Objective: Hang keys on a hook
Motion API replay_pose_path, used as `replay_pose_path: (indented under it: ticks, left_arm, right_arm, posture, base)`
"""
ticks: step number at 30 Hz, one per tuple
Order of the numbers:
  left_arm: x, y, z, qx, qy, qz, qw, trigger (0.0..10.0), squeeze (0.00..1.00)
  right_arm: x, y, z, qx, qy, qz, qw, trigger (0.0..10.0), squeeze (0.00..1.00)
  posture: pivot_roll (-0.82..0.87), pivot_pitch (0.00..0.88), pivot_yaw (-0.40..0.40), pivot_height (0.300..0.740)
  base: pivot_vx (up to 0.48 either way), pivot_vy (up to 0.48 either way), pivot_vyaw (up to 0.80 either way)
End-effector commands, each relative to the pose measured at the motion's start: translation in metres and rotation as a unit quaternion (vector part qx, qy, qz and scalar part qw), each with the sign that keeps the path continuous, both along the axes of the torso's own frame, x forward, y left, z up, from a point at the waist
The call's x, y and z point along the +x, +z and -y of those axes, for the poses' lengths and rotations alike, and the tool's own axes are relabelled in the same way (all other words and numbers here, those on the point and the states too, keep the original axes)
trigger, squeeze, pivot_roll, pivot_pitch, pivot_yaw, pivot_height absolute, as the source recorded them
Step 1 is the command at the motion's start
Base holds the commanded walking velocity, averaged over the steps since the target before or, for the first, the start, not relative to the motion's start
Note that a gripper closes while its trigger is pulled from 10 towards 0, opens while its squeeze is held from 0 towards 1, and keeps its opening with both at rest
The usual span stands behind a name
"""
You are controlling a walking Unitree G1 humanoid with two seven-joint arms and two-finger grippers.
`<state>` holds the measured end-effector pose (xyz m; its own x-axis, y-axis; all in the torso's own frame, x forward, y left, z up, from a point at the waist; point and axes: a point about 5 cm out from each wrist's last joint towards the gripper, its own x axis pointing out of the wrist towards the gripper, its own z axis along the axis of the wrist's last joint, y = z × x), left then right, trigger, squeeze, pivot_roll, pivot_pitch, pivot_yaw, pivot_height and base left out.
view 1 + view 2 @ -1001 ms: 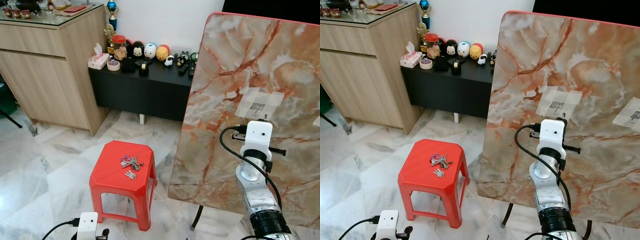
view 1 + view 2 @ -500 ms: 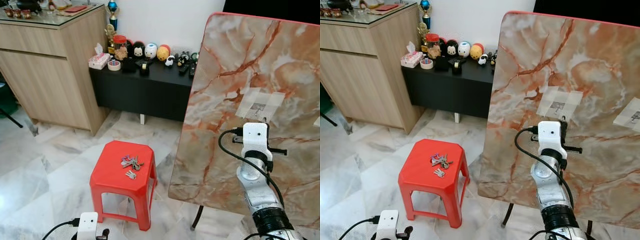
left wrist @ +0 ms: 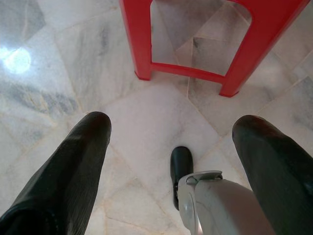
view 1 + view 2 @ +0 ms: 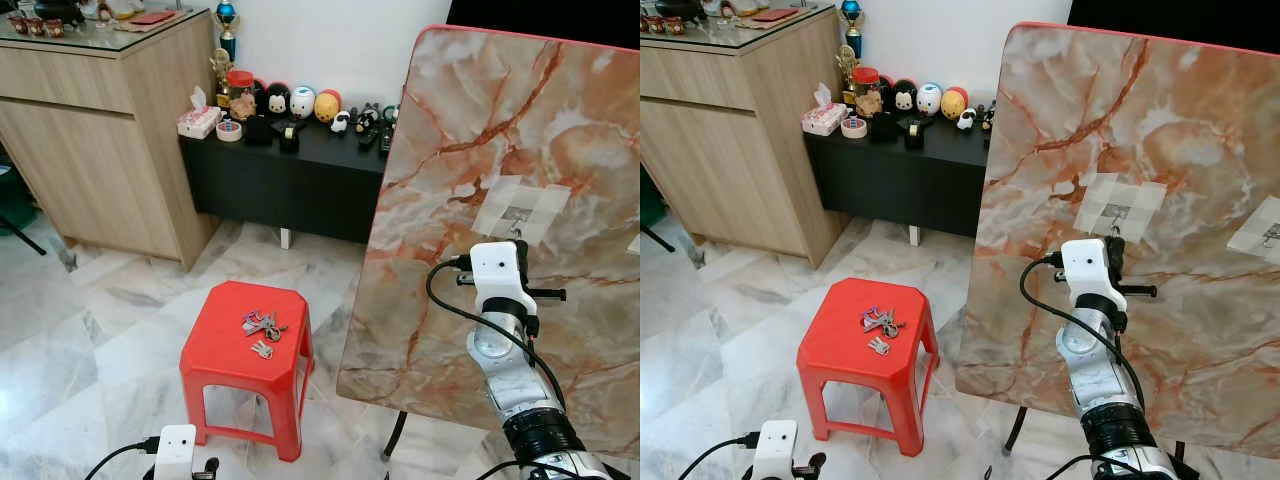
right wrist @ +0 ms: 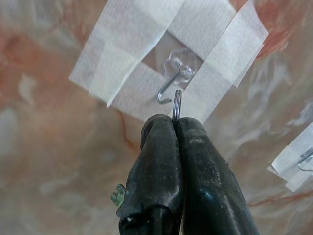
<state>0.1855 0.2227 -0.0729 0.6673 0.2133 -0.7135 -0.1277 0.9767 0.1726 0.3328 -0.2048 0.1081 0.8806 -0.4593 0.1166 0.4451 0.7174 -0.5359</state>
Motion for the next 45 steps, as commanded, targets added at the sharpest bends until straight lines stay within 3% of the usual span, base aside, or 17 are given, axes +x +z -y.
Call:
replay_pose_path:
  ticks: [1, 10, 25, 45]
  left_arm:
    - [-0.002, -0.002, 0.003, -0.007, 0.006, -0.004, 1.000, 10.0, 0.00]
    - [-0.001, -0.002, 0.003, -0.007, 0.005, -0.003, 1.000, 10.0, 0.00]
    - [-0.002, -0.002, 0.004, -0.010, 0.006, -0.005, 1.000, 10.0, 0.00]
    - [-0.003, -0.003, 0.004, -0.012, 0.008, -0.006, 1.000, 10.0, 0.00]
  right_arm:
    - [0.004, 0.006, 0.001, -0.010, -0.005, 0.002, 1.000, 10.0, 0.00]
    - [0.005, 0.009, 0.002, -0.034, -0.004, 0.005, 0.999, 10.0, 0.00]
    - [0.006, 0.014, 0.005, -0.024, -0.023, 0.021, 0.999, 10.0, 0.00]
    - [0.015, 0.013, 0.004, -0.020, -0.020, -0.006, 1.000, 10.0, 0.00]
  posture:
    - [0.11, 0.000, -0.119, 0.740]
    - [0.11, 0.000, -0.119, 0.740]
    - [0.11, 0.000, -0.120, 0.740]
    - [0.11, 0.000, -0.122, 0.740]
  base:
    - [0.000, 0.000, 0.00]
    - [0.000, 0.000, 0.00]
    - [0.000, 0.000, 0.00]
    - [0.000, 0.000, 0.00]
